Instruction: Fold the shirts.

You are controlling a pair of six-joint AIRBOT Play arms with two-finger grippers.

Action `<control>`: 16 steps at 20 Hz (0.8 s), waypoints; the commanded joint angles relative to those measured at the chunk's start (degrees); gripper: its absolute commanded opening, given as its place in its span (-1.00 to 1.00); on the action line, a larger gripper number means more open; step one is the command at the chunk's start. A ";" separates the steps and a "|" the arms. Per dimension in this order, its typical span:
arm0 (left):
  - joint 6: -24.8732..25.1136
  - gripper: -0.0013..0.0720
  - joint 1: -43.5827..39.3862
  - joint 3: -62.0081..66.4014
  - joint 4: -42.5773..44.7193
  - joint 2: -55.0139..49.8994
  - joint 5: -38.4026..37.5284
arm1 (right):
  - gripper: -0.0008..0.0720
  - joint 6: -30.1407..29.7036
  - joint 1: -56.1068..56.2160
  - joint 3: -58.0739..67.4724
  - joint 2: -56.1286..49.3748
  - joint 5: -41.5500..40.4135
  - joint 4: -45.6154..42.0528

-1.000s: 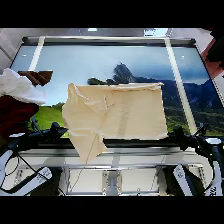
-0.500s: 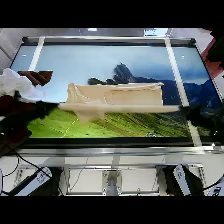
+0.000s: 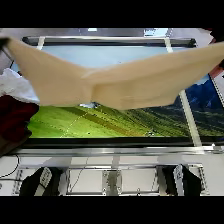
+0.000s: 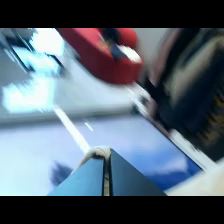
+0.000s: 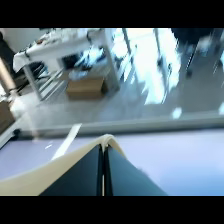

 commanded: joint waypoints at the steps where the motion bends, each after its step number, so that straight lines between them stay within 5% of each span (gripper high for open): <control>1: -7.78 -0.93 0.02 14.25 14.82 2.95 12.61 | -0.93 0.24 0.00 12.35 0.72 -4.57 -6.71; 4: -15.43 -0.93 0.00 17.55 31.61 2.75 13.05 | -0.93 3.02 0.02 14.38 -1.25 -6.08 -11.89; 9: -19.08 -0.93 -0.37 16.48 28.00 -6.78 -4.33 | -0.92 3.17 2.60 13.07 -14.58 10.71 -2.43; 13: -20.20 -0.93 -11.21 2.75 35.80 -14.56 -2.45 | -0.92 3.23 19.45 1.07 -23.87 7.72 -21.86; 16: -21.84 -0.93 -24.41 -9.57 52.09 -21.57 9.90 | -0.92 7.61 30.38 -6.56 -32.15 -5.22 -36.17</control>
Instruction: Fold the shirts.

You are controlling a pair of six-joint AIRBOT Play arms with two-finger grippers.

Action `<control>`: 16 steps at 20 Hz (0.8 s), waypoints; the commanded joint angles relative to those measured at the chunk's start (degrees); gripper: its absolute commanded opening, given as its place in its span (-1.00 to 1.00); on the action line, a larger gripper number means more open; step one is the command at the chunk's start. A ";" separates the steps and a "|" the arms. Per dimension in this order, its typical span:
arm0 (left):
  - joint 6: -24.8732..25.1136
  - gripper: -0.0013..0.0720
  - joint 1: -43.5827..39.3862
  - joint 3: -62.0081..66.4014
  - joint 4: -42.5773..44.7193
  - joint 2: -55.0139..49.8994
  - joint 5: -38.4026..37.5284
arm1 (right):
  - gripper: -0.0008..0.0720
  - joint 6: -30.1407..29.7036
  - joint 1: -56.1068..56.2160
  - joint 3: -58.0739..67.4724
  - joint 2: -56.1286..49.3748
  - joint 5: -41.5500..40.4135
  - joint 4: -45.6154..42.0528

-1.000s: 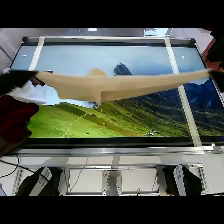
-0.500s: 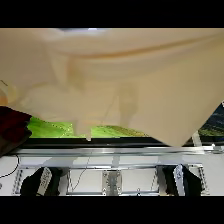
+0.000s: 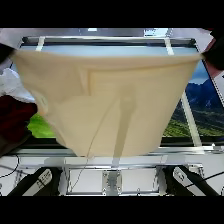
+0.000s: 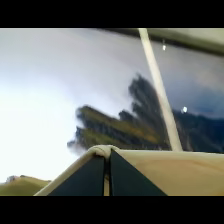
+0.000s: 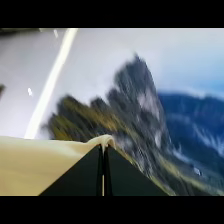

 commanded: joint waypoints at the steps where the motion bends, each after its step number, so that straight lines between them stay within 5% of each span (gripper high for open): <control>1: -6.51 -0.93 -12.68 -11.19 20.94 -9.01 13.29 | -0.92 5.38 11.13 -7.06 -10.27 -12.55 -16.55; 4: -21.46 -0.93 -16.15 -11.26 35.30 -17.29 26.62 | -0.92 7.67 11.78 -7.08 -18.32 -22.91 -14.47; 7: -22.32 -0.93 -16.13 -10.97 34.75 -20.52 32.02 | -0.92 7.63 11.72 -7.08 -22.45 -29.64 -11.96; 16: -19.89 -0.93 -16.13 -17.92 34.95 -20.65 12.63 | -0.92 7.65 11.82 -9.79 -23.26 -18.71 -22.45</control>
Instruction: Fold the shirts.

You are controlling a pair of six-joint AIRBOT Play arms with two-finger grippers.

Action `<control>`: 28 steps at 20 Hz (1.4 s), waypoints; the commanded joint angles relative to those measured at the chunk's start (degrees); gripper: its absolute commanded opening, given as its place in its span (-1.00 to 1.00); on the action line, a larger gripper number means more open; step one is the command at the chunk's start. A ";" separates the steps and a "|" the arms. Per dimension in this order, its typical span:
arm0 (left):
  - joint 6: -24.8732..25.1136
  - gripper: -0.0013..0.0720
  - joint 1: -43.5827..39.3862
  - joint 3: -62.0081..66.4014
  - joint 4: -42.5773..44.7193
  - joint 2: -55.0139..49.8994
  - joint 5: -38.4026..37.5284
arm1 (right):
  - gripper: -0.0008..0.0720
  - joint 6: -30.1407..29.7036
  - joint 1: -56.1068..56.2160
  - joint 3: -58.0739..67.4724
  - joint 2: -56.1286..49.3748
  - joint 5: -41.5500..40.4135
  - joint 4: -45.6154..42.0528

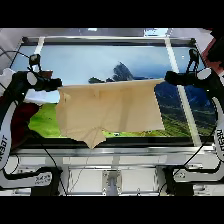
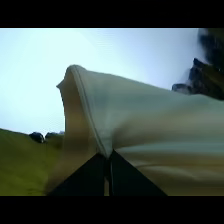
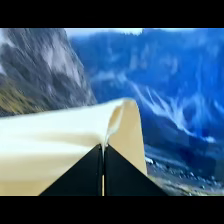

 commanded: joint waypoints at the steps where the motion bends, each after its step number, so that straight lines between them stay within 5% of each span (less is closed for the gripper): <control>1: 0.59 -0.93 -0.11 -6.32 0.57 -0.26 -6.36 | -0.92 0.13 0.11 -3.43 -0.35 4.57 -4.52; 15: 0.59 -0.92 -0.13 -15.89 -4.72 -0.26 2.51 | -0.89 0.13 0.15 -17.51 -0.72 -3.67 0.26; 16: 0.59 -0.75 -0.11 -15.76 -4.70 -0.26 2.43 | -0.62 0.07 0.11 -17.49 -0.70 -2.97 0.98; 17: 0.59 -0.27 -0.11 -15.37 -4.63 -0.24 2.03 | -0.10 0.09 0.11 -17.25 -0.70 -1.62 1.22; 18: 0.57 0.23 -0.11 -14.53 -4.55 -0.24 0.83 | 0.00 0.11 0.00 -16.57 -0.70 0.85 0.92; 23: 4.66 0.32 -0.11 -10.93 -4.11 10.86 -6.84 | 0.00 2.32 -0.02 -9.29 2.16 20.83 -17.09; 25: 6.36 0.32 -0.11 -12.52 -4.11 19.28 -10.14 | 0.00 4.98 -0.02 -8.94 5.95 22.82 -24.92; 28: 3.74 0.32 -0.11 -25.33 -6.58 33.05 -12.04 | 0.01 5.77 -0.44 -9.16 9.55 21.35 -23.26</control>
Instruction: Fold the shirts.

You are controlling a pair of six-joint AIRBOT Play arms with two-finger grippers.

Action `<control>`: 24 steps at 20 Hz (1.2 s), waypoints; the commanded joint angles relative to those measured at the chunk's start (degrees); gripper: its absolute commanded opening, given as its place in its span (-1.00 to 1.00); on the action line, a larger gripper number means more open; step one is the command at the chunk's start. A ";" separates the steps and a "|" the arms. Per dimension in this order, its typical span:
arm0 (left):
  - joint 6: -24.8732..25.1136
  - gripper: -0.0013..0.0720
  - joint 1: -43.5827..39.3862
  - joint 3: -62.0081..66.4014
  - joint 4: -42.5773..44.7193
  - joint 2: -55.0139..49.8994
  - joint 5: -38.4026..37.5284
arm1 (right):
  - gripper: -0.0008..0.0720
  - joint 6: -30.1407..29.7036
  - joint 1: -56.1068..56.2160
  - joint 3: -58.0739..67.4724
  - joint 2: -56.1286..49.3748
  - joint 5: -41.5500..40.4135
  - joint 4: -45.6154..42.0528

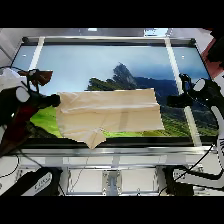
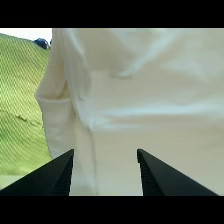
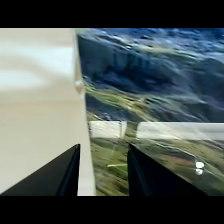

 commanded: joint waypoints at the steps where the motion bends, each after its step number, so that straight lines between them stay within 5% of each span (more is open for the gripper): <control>1: -4.35 0.32 -0.02 -13.16 -4.52 14.38 -4.09 | 0.01 1.73 -0.59 0.57 3.23 2.51 -1.51; 3: -9.66 0.31 -0.02 -23.34 -13.97 19.91 -4.42 | 0.01 1.57 -0.66 0.59 3.23 2.49 1.42; 7: -9.46 0.31 -0.04 -32.37 -25.90 20.94 -3.61 | 0.01 -0.74 -0.61 0.59 3.23 2.45 7.17; 13: -8.92 0.32 -0.79 -39.71 -32.04 20.94 -2.58 | 0.01 -2.62 -0.61 0.59 3.23 2.12 11.72; 20: -14.45 0.30 -10.67 -43.23 -32.81 20.11 15.39 | 0.00 -2.89 -0.55 0.59 3.23 2.05 13.70; 24: -14.47 0.29 -10.86 -43.25 -33.09 13.97 18.82 | 0.00 -3.15 -0.50 0.59 3.23 2.21 14.05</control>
